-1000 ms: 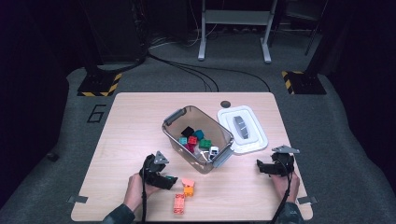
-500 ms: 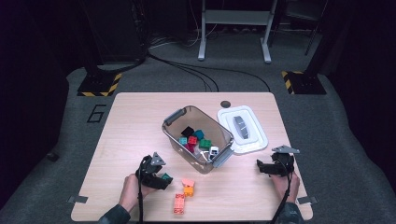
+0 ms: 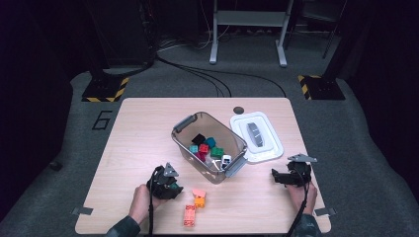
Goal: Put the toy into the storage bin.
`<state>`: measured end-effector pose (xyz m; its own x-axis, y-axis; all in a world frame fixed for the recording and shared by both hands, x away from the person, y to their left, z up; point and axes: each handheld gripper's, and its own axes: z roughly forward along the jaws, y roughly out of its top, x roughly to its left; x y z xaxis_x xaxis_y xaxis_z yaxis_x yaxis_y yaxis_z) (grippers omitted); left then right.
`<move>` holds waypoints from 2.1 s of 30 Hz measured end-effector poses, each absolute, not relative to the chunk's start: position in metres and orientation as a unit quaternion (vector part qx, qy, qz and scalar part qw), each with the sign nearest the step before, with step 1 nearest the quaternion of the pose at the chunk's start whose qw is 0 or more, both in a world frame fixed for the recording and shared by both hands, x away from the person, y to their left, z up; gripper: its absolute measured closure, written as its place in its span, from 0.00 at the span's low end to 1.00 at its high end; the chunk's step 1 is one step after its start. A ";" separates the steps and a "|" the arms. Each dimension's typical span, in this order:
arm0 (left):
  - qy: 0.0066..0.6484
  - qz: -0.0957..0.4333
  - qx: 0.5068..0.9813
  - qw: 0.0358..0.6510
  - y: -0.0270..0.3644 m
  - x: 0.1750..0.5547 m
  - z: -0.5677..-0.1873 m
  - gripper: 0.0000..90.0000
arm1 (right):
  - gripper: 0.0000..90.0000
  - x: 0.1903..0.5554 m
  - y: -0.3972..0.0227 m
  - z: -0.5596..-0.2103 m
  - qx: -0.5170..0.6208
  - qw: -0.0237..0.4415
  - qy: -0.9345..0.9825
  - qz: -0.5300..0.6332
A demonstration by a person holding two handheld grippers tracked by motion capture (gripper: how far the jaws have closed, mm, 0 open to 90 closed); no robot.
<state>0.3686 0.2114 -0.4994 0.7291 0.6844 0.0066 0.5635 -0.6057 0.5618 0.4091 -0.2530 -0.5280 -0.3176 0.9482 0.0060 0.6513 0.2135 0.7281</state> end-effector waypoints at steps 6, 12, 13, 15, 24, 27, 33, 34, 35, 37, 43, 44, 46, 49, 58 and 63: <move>0.352 0.112 0.886 0.279 0.215 0.371 -0.495 0.65 | 0.07 0.409 -0.253 -0.528 0.538 0.229 0.744 0.323; 0.354 0.115 0.882 0.289 0.219 0.375 -0.486 0.65 | 0.07 0.409 -0.253 -0.528 0.537 0.229 0.744 0.323; 0.356 0.118 0.880 0.290 0.219 0.376 -0.485 0.65 | 0.07 0.409 -0.253 -0.528 0.538 0.229 0.744 0.323; 0.357 0.119 0.879 0.294 0.220 0.377 -0.482 0.65 | 0.07 0.409 -0.253 -0.528 0.537 0.229 0.744 0.323; 0.358 0.131 0.873 0.305 0.226 0.384 -0.464 0.65 | 0.07 0.409 -0.253 -0.528 0.537 0.229 0.745 0.323; 0.359 0.134 0.870 0.310 0.228 0.386 -0.459 0.66 | 0.07 0.409 -0.253 -0.528 0.537 0.229 0.744 0.323; 0.362 0.144 0.864 0.319 0.234 0.392 -0.444 0.66 | 0.07 0.409 -0.253 -0.528 0.537 0.229 0.744 0.323; 0.362 0.147 0.863 0.319 0.235 0.393 -0.441 0.66 | 0.07 0.409 -0.253 -0.528 0.537 0.229 0.744 0.324; 0.362 0.148 0.863 0.320 0.236 0.394 -0.437 0.66 | 0.07 0.409 -0.253 -0.528 0.537 0.229 0.744 0.324; 0.363 0.153 0.859 0.327 0.237 0.396 -0.431 0.66 | 0.07 0.409 -0.253 -0.528 0.537 0.229 0.744 0.323; 0.360 0.168 0.855 0.334 0.239 0.400 -0.412 0.66 | 0.07 0.409 -0.253 -0.528 0.537 0.229 0.745 0.323; 0.360 0.170 0.854 0.335 0.239 0.401 -0.409 0.66 | 0.07 0.409 -0.253 -0.528 0.537 0.229 0.744 0.323; 0.359 0.172 0.853 0.337 0.240 0.403 -0.403 0.65 | 0.07 0.409 -0.253 -0.528 0.537 0.229 0.744 0.323; 0.357 0.180 0.851 0.341 0.239 0.406 -0.394 0.66 | 0.07 0.409 -0.253 -0.528 0.537 0.229 0.744 0.323; 0.344 0.200 0.848 0.349 0.232 0.416 -0.368 0.65 | 0.07 0.409 -0.253 -0.528 0.538 0.229 0.744 0.323; 0.338 0.206 0.848 0.352 0.226 0.428 -0.356 0.65 | 0.07 0.409 -0.253 -0.528 0.537 0.229 0.745 0.323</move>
